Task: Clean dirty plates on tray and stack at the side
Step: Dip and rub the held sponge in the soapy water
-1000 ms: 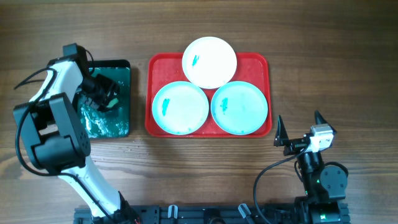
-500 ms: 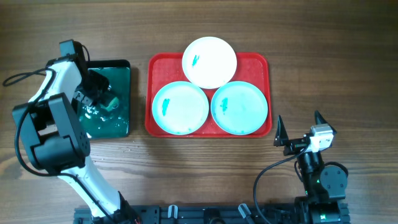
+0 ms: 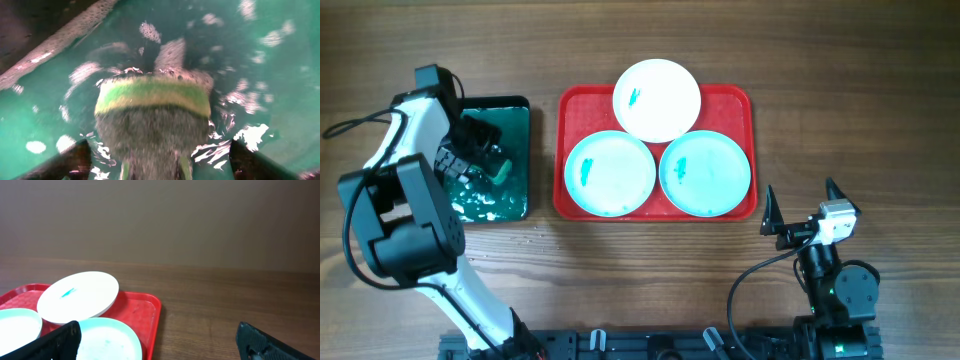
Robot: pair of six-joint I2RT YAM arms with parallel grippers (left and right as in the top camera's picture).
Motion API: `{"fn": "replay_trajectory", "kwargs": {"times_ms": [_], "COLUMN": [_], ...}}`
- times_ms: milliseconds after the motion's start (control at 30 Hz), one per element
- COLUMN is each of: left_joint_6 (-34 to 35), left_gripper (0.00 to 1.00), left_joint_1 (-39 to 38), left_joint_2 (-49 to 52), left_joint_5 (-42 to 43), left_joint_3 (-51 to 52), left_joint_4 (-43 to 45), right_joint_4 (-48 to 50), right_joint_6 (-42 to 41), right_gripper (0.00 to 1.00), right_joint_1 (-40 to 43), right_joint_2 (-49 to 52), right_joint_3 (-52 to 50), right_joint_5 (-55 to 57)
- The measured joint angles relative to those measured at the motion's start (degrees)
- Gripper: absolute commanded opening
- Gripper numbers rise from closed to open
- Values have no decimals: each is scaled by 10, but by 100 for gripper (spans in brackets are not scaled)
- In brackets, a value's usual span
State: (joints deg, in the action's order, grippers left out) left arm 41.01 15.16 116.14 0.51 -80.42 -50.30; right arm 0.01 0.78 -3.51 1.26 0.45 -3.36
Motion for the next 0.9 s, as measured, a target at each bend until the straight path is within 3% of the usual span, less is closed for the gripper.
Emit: {"fn": "replay_trajectory", "kwargs": {"times_ms": [100,200,467,667,800,900], "left_joint_6": [-1,-3,-2,-1,-3,-2], "left_gripper": [88,72,62,19,4,4], "left_joint_1": [0,0,-8,-8,-8,-8], "left_joint_2": [-9,-9,-14,-28,-28,-28], "left_joint_5": [2,20,38,22,6,2], "left_joint_3": [0,6,45,72,75,75], "left_joint_4": [-3,5,44,77,79,79], "right_joint_4": [0,0,0,0,0,0], "right_joint_6": [0,0,0,0,0,0], "right_gripper": [100,100,100,100,100,100], "right_joint_1": [0,0,0,0,0,0], "right_joint_2": [0,0,0,0,0,0], "right_joint_3": [0,0,0,0,0,0], "right_joint_5": [0,0,0,0,0,0]}}
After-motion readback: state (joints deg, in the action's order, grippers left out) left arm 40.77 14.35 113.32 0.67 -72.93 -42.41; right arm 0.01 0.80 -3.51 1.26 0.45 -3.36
